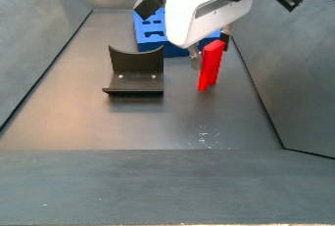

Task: Pick up the square-circle object. Move up. Move to above the board. Insert the square-circle object.
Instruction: Pick up the square-circle object, then move up.

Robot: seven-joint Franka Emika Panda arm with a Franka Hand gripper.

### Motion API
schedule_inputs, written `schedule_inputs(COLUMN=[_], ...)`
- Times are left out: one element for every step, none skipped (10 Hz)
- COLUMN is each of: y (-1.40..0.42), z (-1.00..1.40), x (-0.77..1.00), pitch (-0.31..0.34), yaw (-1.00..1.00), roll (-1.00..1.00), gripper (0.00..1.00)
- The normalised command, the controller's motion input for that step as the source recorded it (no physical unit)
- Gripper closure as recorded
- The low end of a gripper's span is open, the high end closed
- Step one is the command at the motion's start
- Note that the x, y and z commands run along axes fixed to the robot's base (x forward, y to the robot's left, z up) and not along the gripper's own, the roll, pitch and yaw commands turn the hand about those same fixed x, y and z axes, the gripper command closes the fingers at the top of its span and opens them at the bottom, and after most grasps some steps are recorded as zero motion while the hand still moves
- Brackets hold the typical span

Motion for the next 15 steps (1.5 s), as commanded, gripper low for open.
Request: schedule_inputs(y=[0.00, 0.00, 0.00, 0.00, 0.00, 0.00, 0.00, 0.00, 0.00, 0.00, 0.00, 0.00, 0.00, 0.00, 0.00], z=[0.00, 0.00, 0.00, 0.00, 0.00, 0.00, 0.00, 0.00, 0.00, 0.00, 0.00, 0.00, 0.00, 0.00, 0.83], x=[0.00, 0.00, 0.00, 0.00, 0.00, 0.00, 0.00, 0.00, 0.00, 0.00, 0.00, 0.00, 0.00, 0.00, 0.00], pitch=[0.000, 0.000, 0.000, 0.000, 0.000, 0.000, 0.000, 0.000, 0.000, 0.000, 0.000, 0.000, 0.000, 0.000, 0.000], yaw=[0.00, 0.00, 0.00, 0.00, 0.00, 0.00, 0.00, 0.00, 0.00, 0.00, 0.00, 0.00, 0.00, 0.00, 0.00], roll=[0.00, 0.00, 0.00, 0.00, 0.00, 0.00, 0.00, 0.00, 0.00, 0.00, 0.00, 0.00, 0.00, 0.00, 0.00], gripper=[0.00, 1.00, 1.00, 1.00, 1.00, 1.00, 1.00, 1.00, 1.00, 1.00, 1.00, 1.00, 1.00, 1.00, 1.00])
